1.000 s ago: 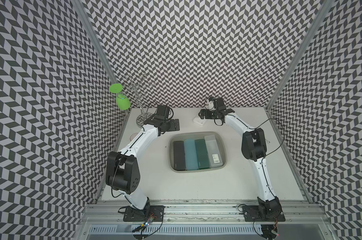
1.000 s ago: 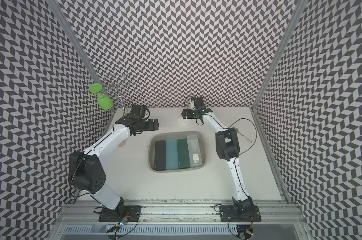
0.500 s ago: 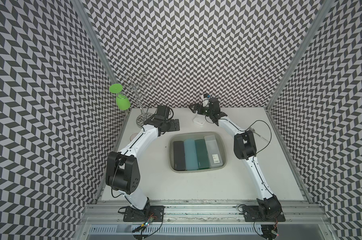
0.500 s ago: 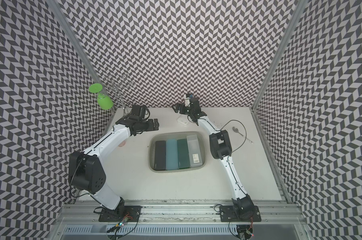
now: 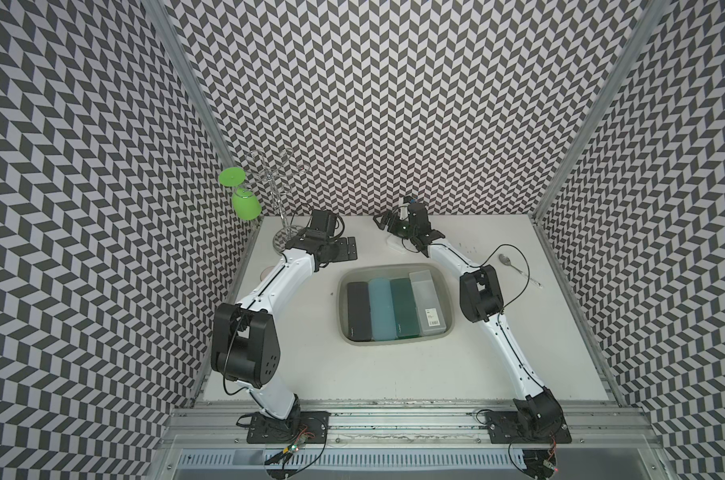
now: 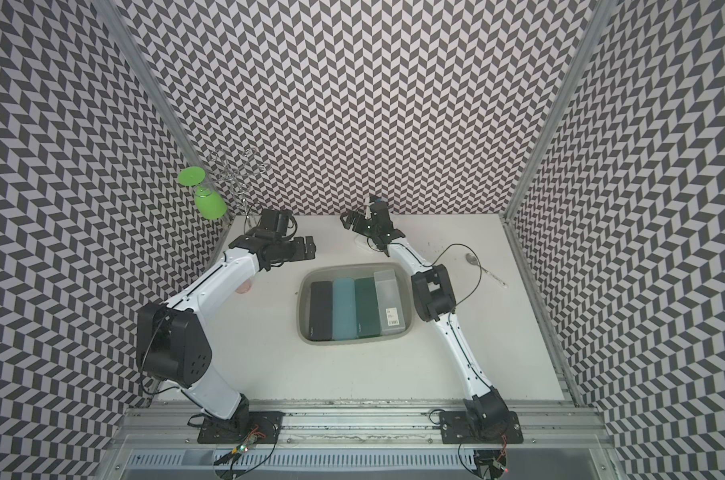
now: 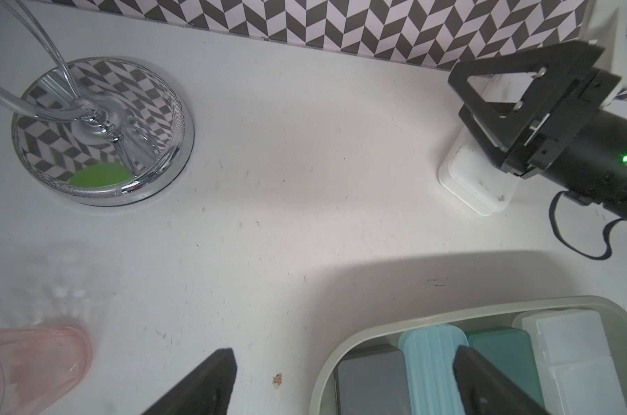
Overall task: Put the pencil case into the storage box
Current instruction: Move the pencil case to the center of the board.
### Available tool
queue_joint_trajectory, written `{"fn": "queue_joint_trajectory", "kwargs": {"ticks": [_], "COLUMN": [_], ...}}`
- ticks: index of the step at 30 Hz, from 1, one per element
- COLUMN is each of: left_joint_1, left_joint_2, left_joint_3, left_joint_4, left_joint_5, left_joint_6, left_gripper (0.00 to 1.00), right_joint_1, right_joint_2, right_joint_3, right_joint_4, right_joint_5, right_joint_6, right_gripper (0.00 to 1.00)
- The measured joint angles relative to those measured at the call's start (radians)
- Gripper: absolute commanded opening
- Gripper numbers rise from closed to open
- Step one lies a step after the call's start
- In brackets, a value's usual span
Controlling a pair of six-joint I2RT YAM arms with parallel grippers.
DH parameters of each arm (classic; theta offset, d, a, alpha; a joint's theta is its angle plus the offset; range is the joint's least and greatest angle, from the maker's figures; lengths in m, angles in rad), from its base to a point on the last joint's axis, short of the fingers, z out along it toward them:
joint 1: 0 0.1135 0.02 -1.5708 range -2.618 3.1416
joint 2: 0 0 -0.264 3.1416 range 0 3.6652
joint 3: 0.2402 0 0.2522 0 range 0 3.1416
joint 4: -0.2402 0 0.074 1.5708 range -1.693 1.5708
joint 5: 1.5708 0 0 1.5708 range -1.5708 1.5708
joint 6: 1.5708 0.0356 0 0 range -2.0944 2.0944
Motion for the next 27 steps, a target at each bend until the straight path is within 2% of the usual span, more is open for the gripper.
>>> {"fn": "queue_joint_trajectory", "kwargs": {"ticks": [6, 14, 19, 23, 27], "left_joint_1": [0.004, 0.004, 0.004, 0.004, 0.004], "left_joint_2": [0.03, 0.088, 0.103, 0.103, 0.103], "left_joint_3": [0.0, 0.001, 0.022, 0.027, 0.027], "left_joint_4": [0.011, 0.029, 0.034, 0.039, 0.04], "left_joint_5": [0.029, 0.064, 0.078, 0.086, 0.092], "left_joint_6": [0.0, 0.006, 0.015, 0.019, 0.019], "left_gripper": [1.0, 1.0, 1.0, 1.0, 1.0], "right_joint_1": [-0.026, -0.17, -0.194, -0.183, -0.194], "right_joint_2": [-0.1, -0.241, -0.392, -0.463, -0.463], "right_joint_3": [-0.044, -0.157, -0.297, -0.264, -0.242], "right_joint_4": [-0.262, -0.517, -0.562, -0.554, -0.494], "right_joint_5": [0.127, 0.221, 0.236, 0.263, 0.277], "right_joint_6": [-0.135, -0.316, -0.444, -0.622, -0.747], "right_gripper": [1.0, 1.0, 1.0, 1.0, 0.99]}}
